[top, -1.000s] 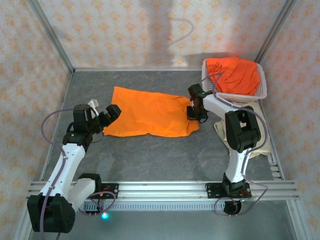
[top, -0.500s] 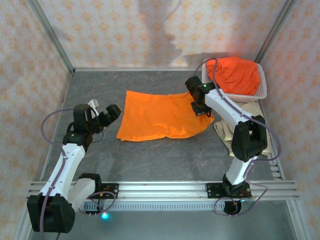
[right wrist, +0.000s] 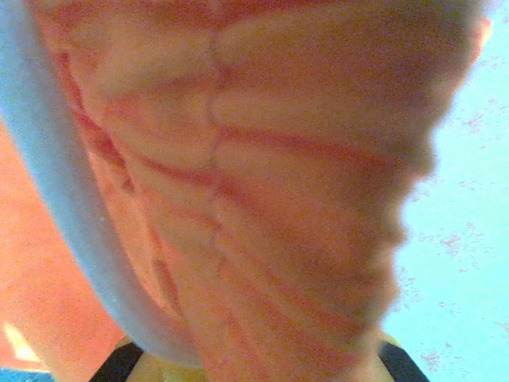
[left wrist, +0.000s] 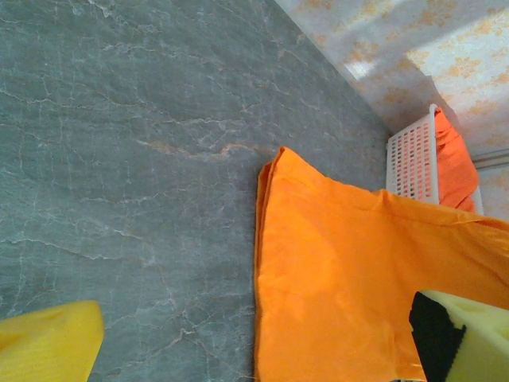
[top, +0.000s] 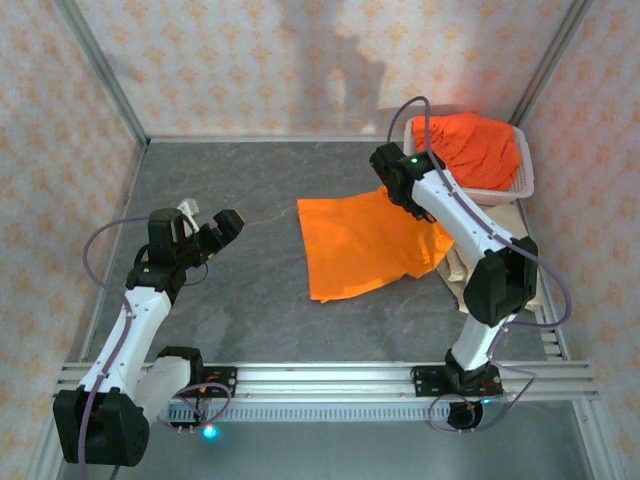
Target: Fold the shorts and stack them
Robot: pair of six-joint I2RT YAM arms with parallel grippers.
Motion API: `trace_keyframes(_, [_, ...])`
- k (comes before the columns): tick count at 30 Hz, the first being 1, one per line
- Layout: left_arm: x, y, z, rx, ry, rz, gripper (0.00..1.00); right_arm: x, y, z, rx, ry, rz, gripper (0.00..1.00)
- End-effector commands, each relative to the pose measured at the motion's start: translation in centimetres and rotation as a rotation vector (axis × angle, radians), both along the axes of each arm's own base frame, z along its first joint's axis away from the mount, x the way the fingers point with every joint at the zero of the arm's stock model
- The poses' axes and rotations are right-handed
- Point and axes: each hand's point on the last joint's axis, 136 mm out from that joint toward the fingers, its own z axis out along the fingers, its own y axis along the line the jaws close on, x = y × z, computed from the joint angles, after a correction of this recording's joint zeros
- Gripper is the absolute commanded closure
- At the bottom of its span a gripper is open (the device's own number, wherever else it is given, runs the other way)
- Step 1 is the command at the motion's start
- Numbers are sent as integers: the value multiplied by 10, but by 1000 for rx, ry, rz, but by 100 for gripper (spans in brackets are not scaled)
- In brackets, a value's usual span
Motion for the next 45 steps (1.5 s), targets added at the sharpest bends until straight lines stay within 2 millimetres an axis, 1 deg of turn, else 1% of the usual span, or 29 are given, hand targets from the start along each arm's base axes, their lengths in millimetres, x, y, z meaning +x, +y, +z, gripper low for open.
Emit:
trace_keyframes(1, [-1, 0, 0, 16, -10, 4, 0, -4, 4, 17, -101, -16, 17, 100])
trace_keyframes(4, [-2, 0, -2, 17, -5, 4, 0, -4, 24, 12, -110, 1, 43, 100])
trace_keyframes(7, [-2, 0, -4, 19, -2, 2, 0, -5, 49, 10, -105, 1, 75, 100])
trace_keyframes(9, [-1, 0, -5, 18, 1, 4, 0, -7, 67, 7, -96, 10, 100, 100])
trace_keyframes(13, [-1, 0, -7, 19, 4, 8, 0, -11, 96, -3, -96, 29, 142, 100])
trace_keyframes(19, [-2, 1, -11, 21, 10, 13, 0, -17, 138, -27, -27, 69, 154, 100])
trace_keyframes(22, [-2, 1, -12, 21, 9, 14, 0, -24, 171, -46, 78, 110, 168, 99])
trace_keyframes(25, [-2, 1, -13, 19, 11, 23, 0, -36, 213, -72, 247, 184, 194, 87])
trace_keyframes(26, [-2, 1, -14, 16, 10, 25, 0, -43, 230, -83, 332, 224, 201, 80])
trace_keyframes(27, [-2, 1, -14, 14, 10, 27, 0, -52, 250, -92, 447, 283, 207, 70])
trace_keyframes(28, [-2, 1, -15, 13, 9, 28, 0, -59, 268, -97, 550, 325, 221, 59])
trace_keyframes(29, [-2, 1, -15, 12, 9, 29, 0, -69, 287, -100, 670, 374, 237, 52])
trace_keyframes(31, [-2, 1, -15, 9, 10, 32, 0, -85, 318, -89, 900, 431, 266, 44])
trace_keyframes(32, [-1, 1, -14, 6, 6, 33, 0, -93, 332, -77, 1040, 460, 283, 35])
trace_keyframes(33, [-2, 1, -13, 3, 4, 33, 0, -102, 342, -62, 1183, 484, 301, 30])
trace_keyframes(34, [-2, 0, -11, 0, 0, 32, 0, -105, 347, -46, 1313, 491, 317, 29])
trace_keyframes(35, [-2, 0, -10, -4, -2, 34, 0, -106, 346, -31, 1436, 482, 318, 18])
trace_keyframes(36, [-1, -1, -7, -9, -10, 34, 0, -103, 339, -18, 1534, 451, 306, 11])
trace_keyframes(37, [0, -2, -5, -18, -15, 33, 0, -98, 329, -9, 1585, 404, 302, 8])
trace_keyframes(38, [1, -5, -2, -31, -24, 25, 0, -92, 314, -6, 1603, 348, 283, 7])
trace_keyframes(40, [3, -14, 4, -49, -34, 0, 0, -81, 285, -8, 1574, 252, 244, 6])
trace_keyframes(41, [4, -21, 5, -54, -32, -16, 0, -78, 273, -15, 1542, 227, 220, 6])
trace_keyframes(43, [6, -35, 6, -57, -22, -50, 0, -77, 257, -26, 1487, 199, 184, 6])
trace_keyframes(45, [9, -56, 0, -54, 19, -94, 2, -74, 243, -42, 1421, 164, 132, 8])
